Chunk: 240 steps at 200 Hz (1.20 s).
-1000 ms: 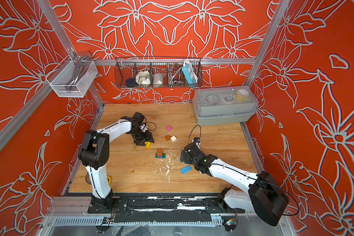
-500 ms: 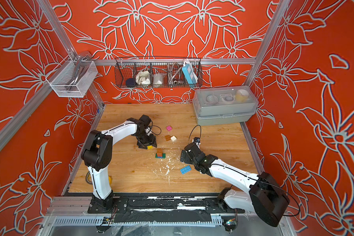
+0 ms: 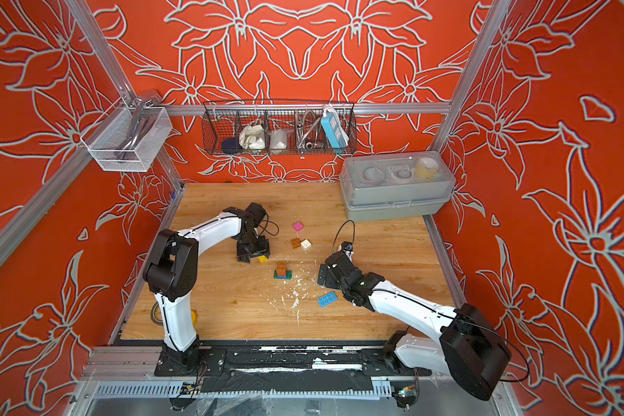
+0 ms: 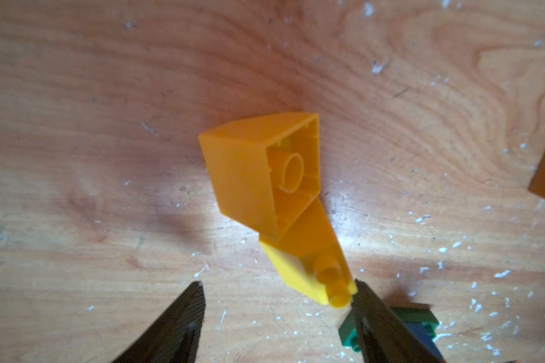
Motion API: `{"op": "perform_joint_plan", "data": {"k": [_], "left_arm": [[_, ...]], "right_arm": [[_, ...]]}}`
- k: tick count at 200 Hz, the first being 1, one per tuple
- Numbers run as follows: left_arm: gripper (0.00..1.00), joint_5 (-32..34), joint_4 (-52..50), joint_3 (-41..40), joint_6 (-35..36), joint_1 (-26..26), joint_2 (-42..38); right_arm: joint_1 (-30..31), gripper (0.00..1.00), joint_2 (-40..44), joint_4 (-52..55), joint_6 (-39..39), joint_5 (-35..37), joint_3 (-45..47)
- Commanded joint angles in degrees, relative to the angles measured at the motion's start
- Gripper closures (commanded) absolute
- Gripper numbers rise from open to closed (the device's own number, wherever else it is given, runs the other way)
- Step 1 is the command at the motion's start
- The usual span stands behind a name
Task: Assemble the number 1 with lego
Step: Pick up the lego brick from the center of the board.
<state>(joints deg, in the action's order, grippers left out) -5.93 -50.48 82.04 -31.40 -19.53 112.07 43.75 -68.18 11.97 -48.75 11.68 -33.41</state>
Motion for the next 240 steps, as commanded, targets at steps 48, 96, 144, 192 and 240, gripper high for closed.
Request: {"op": "perform_joint_plan", "data": {"k": [48,96,144,192,240], "left_arm": [[0.3,3.65,-0.47,3.87,-4.53,-1.04,2.79],[0.37,6.21,-2.16,4.38,-10.08,-1.45,3.59],[0.4,8.31,-4.26,6.81,-12.41,-2.18,6.14],[0.43,7.28,-3.51,6.65,-12.13,-2.18,7.22],[0.54,6.46,-2.78,6.73,-11.49,-2.25,7.97]], "right_arm": [[-0.46,0.0,0.9,-0.61,0.66,-0.08,0.45],[-0.8,0.0,1.03,-1.13,0.76,-0.51,0.64],[-0.99,0.0,1.04,-1.34,0.92,-0.85,0.88],[-1.21,0.0,1.32,-1.69,0.93,-1.22,1.22],[-1.38,0.0,1.76,-1.77,0.85,-1.4,1.39]]}}
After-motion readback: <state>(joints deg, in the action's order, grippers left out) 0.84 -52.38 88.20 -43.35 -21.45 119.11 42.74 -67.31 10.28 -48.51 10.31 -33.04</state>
